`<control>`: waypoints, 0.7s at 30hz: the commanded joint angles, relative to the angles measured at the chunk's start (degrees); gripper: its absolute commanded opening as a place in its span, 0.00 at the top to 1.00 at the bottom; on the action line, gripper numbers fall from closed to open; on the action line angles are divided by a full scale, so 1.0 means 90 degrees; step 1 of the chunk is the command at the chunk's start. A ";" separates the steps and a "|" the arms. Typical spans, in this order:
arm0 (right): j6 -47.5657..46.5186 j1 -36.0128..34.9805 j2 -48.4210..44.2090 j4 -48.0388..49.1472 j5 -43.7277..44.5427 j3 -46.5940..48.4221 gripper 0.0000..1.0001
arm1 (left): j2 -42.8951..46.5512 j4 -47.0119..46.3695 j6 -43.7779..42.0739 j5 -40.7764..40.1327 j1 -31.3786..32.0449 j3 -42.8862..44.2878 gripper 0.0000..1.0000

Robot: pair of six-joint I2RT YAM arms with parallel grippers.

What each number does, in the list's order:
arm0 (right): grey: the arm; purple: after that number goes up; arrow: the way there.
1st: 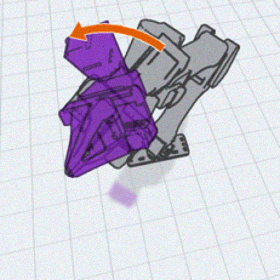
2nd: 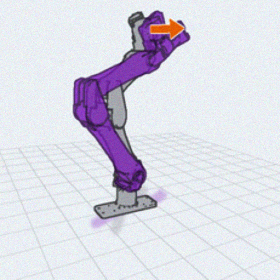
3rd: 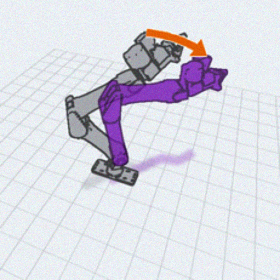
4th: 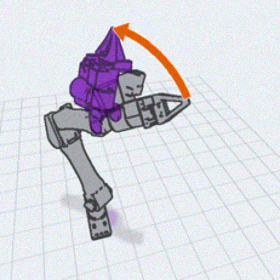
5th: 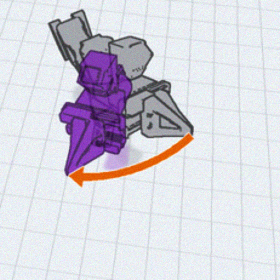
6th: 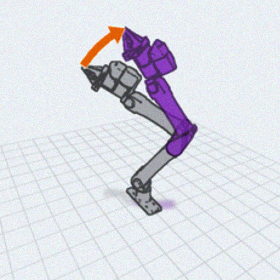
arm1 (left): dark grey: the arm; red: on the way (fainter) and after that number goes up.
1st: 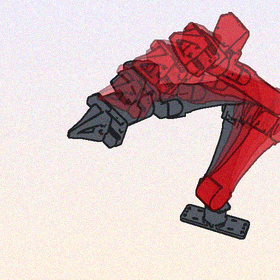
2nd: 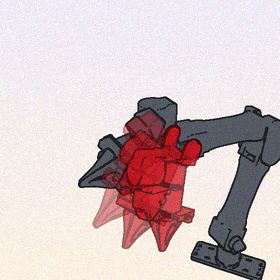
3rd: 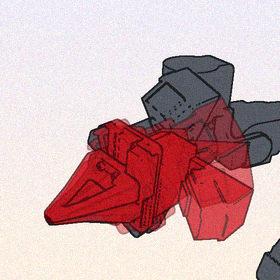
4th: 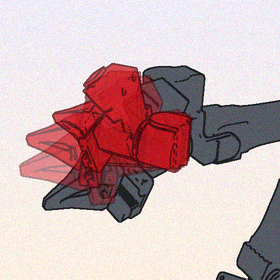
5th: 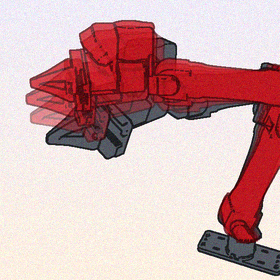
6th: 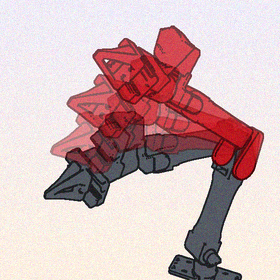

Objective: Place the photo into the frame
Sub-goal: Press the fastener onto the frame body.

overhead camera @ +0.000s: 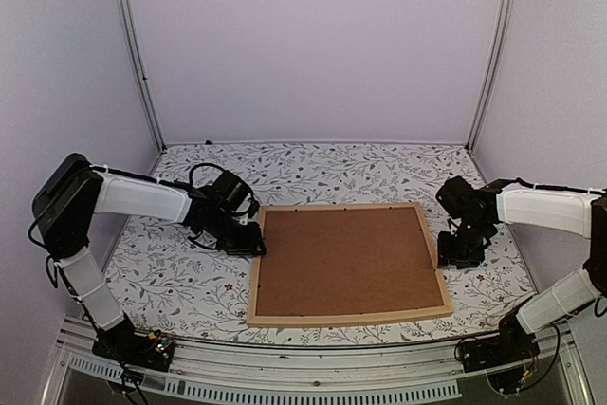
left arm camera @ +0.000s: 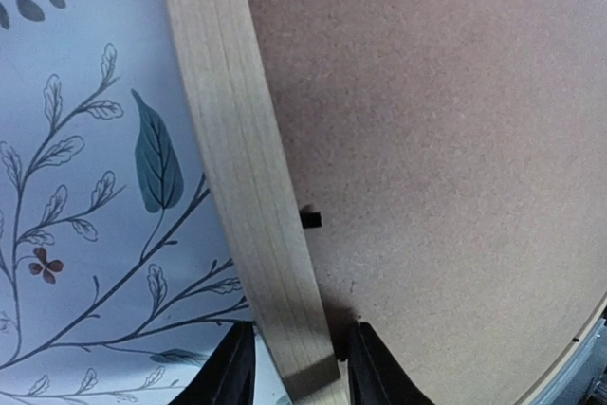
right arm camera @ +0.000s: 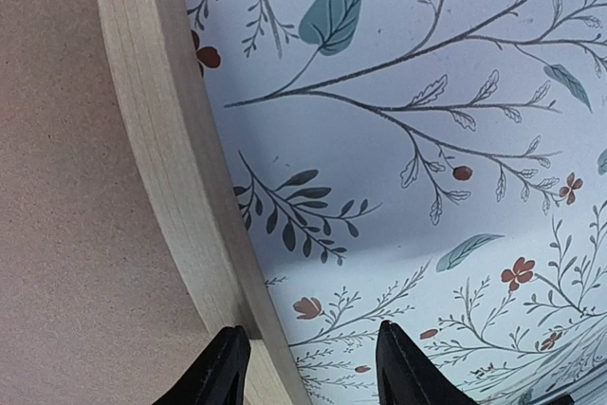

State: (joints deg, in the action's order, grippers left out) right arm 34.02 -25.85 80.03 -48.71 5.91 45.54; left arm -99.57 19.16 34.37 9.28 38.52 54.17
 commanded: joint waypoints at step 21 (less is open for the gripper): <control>-0.0206 -0.0070 0.0348 0.0041 0.0064 0.0135 0.51 | -0.0089 -0.0203 0.0293 -0.0161 0.0149 -0.0269 0.74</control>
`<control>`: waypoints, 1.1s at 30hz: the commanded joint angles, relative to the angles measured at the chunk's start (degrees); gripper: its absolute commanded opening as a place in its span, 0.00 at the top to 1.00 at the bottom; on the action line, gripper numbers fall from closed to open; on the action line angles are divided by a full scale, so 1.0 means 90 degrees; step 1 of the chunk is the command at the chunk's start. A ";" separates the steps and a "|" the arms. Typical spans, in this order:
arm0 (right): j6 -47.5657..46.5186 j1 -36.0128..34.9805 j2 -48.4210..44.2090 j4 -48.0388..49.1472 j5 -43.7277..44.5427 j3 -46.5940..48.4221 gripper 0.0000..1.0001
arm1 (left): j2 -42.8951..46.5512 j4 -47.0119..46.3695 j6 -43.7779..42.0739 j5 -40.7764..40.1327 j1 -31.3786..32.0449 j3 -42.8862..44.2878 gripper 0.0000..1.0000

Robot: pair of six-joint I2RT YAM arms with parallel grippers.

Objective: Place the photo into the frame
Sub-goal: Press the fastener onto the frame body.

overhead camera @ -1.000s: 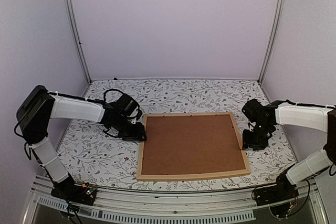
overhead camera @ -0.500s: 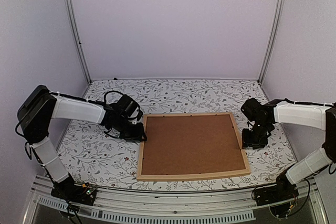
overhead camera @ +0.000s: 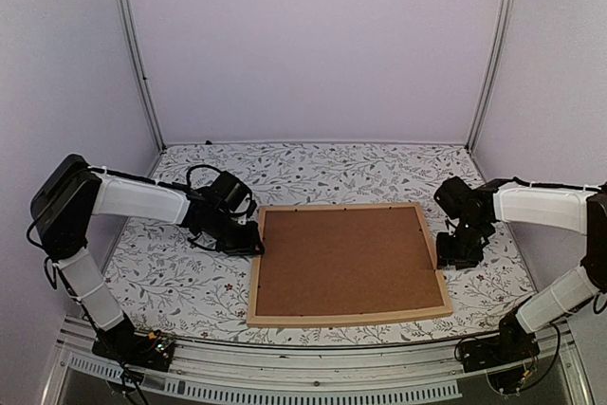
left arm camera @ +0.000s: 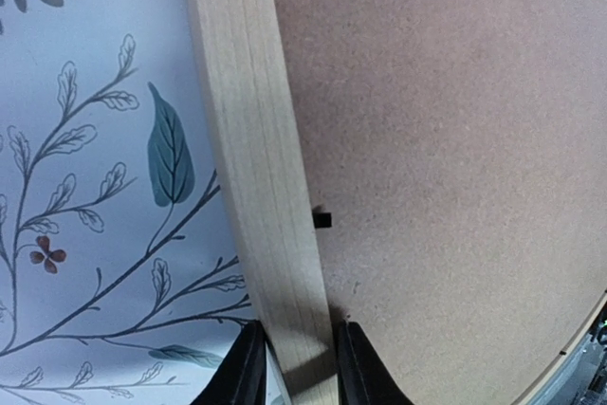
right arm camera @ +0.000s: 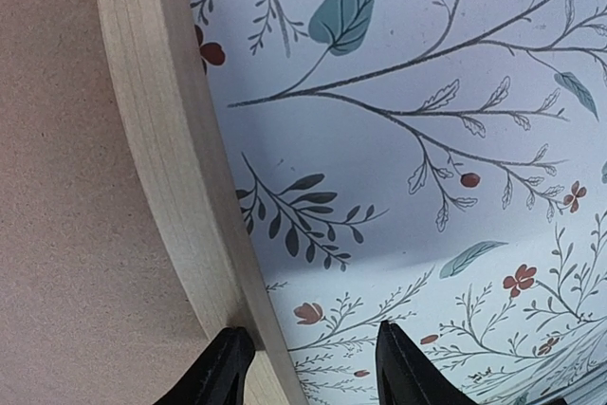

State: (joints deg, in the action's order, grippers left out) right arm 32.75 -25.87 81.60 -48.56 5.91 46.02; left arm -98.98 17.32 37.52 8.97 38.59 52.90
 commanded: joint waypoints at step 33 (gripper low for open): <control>-0.0034 -0.0427 0.0510 -0.0219 0.0160 0.0253 0.52 | -0.0202 -0.0014 -0.0030 -0.0160 0.0176 -0.0165 0.78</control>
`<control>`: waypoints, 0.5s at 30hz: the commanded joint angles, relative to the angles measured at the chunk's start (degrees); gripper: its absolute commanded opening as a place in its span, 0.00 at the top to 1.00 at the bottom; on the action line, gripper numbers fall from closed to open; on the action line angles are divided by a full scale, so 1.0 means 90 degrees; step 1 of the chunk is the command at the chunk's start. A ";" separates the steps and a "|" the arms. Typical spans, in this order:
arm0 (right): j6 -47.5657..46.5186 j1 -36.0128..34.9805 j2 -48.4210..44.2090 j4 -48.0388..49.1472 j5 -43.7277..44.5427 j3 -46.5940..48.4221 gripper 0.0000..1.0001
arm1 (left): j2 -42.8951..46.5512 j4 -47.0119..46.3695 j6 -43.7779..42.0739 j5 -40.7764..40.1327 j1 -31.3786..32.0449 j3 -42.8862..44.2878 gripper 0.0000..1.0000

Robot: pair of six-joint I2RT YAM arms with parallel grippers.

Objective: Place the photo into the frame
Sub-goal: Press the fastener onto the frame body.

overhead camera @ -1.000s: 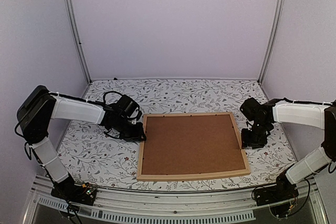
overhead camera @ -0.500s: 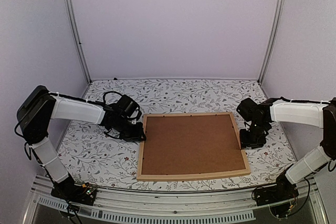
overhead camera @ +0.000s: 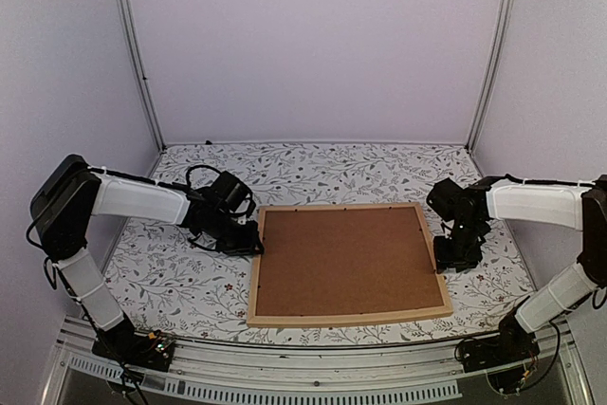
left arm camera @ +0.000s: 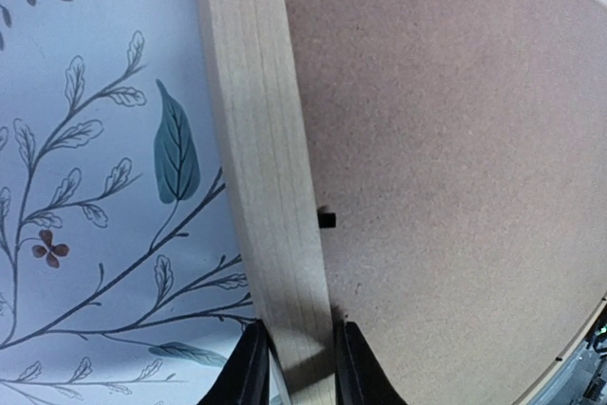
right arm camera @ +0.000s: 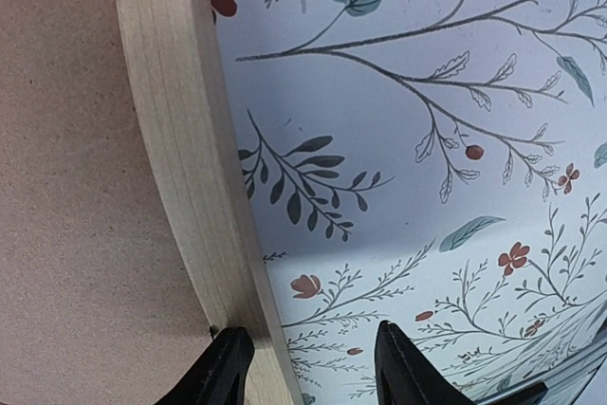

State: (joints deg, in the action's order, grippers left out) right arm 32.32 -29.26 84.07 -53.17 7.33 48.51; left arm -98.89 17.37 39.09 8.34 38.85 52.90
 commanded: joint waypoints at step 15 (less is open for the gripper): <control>0.0029 -0.0234 0.0548 0.0489 -0.0134 0.0049 0.52 | -0.0252 -0.0023 -0.0228 -0.0106 0.0173 -0.0146 0.79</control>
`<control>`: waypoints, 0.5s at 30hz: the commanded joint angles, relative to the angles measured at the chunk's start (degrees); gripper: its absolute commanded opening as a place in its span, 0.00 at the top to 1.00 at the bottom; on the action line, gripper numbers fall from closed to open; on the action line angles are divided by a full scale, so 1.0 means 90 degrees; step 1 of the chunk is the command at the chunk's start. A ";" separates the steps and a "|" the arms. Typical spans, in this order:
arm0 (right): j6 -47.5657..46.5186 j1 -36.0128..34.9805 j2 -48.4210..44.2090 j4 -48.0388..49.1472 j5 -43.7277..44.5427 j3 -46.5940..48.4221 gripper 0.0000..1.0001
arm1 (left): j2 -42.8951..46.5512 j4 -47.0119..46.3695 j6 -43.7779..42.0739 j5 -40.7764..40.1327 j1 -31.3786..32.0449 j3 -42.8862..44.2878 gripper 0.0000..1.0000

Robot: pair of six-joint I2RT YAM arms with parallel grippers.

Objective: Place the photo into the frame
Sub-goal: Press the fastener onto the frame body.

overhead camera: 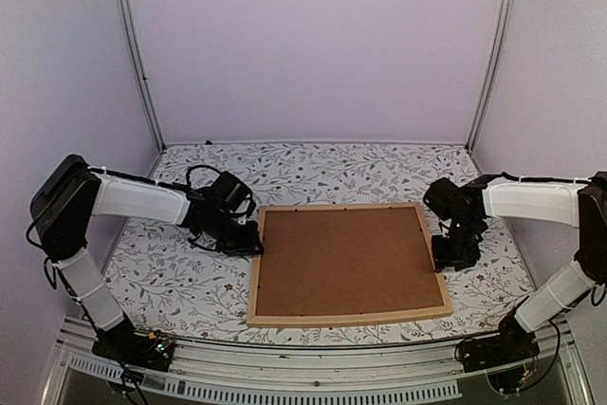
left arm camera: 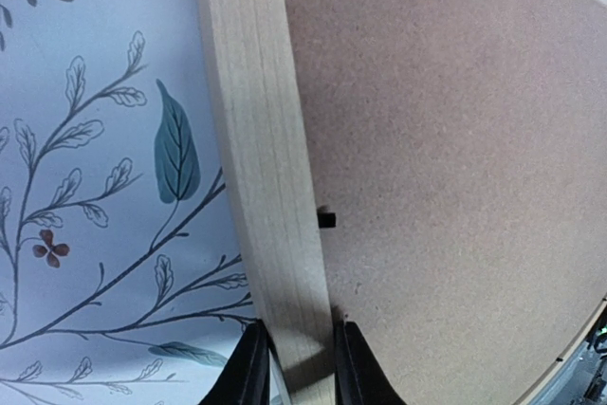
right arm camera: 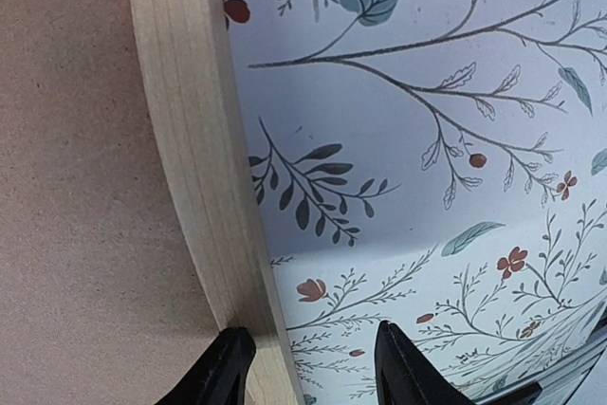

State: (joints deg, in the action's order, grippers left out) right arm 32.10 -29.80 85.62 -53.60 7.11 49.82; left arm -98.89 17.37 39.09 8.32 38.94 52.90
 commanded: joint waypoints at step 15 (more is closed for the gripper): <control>0.0484 -0.0972 0.1109 0.0550 0.0017 0.0162 0.52 | -0.0328 -0.0027 -0.0208 -0.0103 0.0261 -0.0146 0.79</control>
State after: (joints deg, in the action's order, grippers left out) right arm 33.50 -34.61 89.56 -56.36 11.94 52.97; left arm -98.89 17.39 39.20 8.14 39.27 52.93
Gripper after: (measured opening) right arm 0.484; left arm 0.214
